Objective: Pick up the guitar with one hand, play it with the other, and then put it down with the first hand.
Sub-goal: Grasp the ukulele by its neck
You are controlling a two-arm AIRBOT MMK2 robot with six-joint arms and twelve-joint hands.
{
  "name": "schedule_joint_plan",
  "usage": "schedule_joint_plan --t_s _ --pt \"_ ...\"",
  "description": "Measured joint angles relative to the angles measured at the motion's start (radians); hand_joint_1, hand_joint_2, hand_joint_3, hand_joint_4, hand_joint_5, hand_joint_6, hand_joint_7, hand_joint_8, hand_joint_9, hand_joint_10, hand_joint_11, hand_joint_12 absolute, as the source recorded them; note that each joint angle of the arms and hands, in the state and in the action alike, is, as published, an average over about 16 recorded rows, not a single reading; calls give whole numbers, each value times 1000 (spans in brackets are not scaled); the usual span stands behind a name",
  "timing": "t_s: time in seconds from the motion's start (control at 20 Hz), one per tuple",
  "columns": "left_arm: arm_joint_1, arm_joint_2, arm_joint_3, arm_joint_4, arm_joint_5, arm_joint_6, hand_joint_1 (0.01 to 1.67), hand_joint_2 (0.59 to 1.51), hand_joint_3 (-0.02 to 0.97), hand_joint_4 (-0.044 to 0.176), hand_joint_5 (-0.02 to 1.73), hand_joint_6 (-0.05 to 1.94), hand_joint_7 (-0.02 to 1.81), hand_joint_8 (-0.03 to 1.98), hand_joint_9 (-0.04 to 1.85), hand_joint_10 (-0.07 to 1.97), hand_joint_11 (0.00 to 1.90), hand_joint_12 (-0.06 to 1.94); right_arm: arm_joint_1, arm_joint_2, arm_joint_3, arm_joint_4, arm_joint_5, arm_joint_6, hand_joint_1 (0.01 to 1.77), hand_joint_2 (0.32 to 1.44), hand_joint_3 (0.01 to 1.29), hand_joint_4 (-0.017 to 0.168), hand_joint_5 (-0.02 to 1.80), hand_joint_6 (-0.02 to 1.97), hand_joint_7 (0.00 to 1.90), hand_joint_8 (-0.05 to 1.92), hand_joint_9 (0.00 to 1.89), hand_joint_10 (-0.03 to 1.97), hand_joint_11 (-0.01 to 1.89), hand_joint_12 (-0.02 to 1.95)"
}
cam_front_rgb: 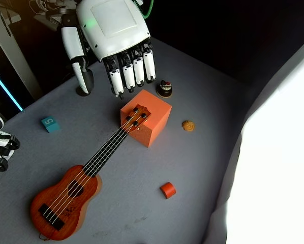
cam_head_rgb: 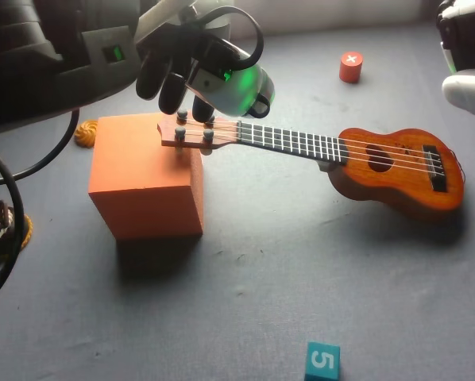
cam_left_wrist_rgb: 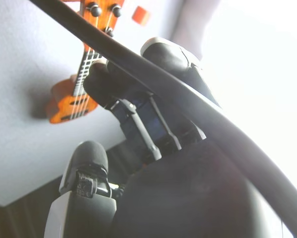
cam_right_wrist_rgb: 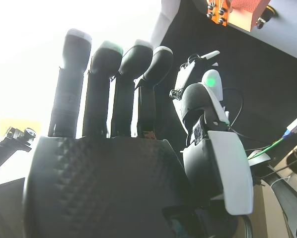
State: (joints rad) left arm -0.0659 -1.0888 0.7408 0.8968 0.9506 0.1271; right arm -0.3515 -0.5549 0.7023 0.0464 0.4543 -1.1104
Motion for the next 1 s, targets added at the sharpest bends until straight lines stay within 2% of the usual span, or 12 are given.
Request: schedule_joint_plan --t_s 0.2,0.4,0.55,0.65,1.0 --pt "-8 -5 9 -1 -15 9 296 1230 26 41 263 146 276 268 259 388 167 738 0 -4 0 0 -1 -2 254 1297 73 3 139 515 194 491 164 679 146 686" --pt "-11 -14 19 -6 -23 6 332 1220 22 42 199 111 218 197 208 291 128 646 -2 -7 0 -1 -1 -4 249 1305 59 3 110 415 149 367 127 535 111 559" --pt "-12 -30 32 -11 -35 -9 424 1183 17 46 60 17 77 30 81 70 30 431 -10 -11 1 -1 6 -6 245 1304 50 3 29 206 42 123 33 263 24 285" --pt "-12 -49 46 -14 -43 -24 493 1165 6 43 22 10 46 0 52 9 17 339 -22 -18 6 -1 19 -7 240 1317 23 4 19 129 21 24 19 143 11 173" --pt "23 -145 122 -3 -57 -89 859 1060 10 41 18 9 26 -6 31 14 17 176 -74 -41 31 -1 76 -8 226 1328 19 3 21 128 21 13 18 143 15 201"
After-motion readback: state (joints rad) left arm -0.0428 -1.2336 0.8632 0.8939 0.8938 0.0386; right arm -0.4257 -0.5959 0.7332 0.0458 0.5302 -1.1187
